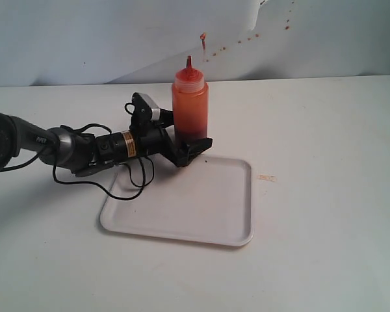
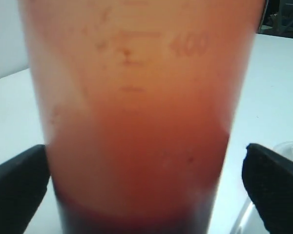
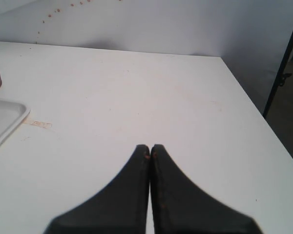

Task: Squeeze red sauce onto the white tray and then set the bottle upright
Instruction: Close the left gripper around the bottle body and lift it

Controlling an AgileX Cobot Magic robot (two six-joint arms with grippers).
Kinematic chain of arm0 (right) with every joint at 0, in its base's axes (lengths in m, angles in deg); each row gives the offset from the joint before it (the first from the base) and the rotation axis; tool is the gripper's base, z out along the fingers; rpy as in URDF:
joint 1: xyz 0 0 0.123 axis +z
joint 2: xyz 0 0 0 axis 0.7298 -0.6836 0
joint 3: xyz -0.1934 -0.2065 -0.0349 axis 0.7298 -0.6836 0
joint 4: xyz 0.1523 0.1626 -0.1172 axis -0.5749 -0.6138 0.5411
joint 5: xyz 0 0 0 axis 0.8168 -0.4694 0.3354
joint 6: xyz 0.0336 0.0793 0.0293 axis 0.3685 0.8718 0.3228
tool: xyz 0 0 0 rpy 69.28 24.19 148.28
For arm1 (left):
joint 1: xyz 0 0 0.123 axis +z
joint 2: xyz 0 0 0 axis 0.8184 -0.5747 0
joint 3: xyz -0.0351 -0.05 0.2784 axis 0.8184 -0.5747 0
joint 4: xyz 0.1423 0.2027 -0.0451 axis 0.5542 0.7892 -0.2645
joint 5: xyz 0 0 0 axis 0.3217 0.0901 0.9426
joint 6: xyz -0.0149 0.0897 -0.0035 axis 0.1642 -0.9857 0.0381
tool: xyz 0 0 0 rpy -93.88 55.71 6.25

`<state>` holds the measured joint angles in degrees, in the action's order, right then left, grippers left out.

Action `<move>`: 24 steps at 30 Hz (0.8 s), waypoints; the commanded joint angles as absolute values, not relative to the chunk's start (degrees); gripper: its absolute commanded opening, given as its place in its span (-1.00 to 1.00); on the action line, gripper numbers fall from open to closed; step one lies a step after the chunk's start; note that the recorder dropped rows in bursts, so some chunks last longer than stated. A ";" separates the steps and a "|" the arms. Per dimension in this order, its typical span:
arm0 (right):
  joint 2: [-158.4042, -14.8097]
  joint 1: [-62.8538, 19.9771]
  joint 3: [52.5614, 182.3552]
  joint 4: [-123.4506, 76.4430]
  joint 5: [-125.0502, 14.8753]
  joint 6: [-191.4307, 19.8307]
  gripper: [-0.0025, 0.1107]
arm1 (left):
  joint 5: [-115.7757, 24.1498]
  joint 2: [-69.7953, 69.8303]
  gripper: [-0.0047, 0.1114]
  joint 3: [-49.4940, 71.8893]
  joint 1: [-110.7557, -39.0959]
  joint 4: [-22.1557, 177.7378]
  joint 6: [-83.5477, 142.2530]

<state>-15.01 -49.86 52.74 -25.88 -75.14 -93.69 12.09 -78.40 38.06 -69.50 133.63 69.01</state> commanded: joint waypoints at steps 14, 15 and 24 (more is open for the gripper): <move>-14.81 -50.22 52.56 -25.64 -75.07 -93.59 -0.96 | 5.42 -78.47 0.73 40.09 -71.05 130.94 69.11; -14.81 -50.22 52.56 -25.64 -75.07 -93.59 -0.96 | 5.42 -78.47 0.60 40.09 -71.05 130.54 69.11; -14.81 -50.22 52.56 -25.64 -75.07 -93.59 -0.96 | 5.36 -78.47 -0.91 40.09 -70.90 130.49 66.91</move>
<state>-15.01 -49.86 52.74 -25.88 -75.14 -93.69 5.39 -78.40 39.73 -70.87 131.38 68.73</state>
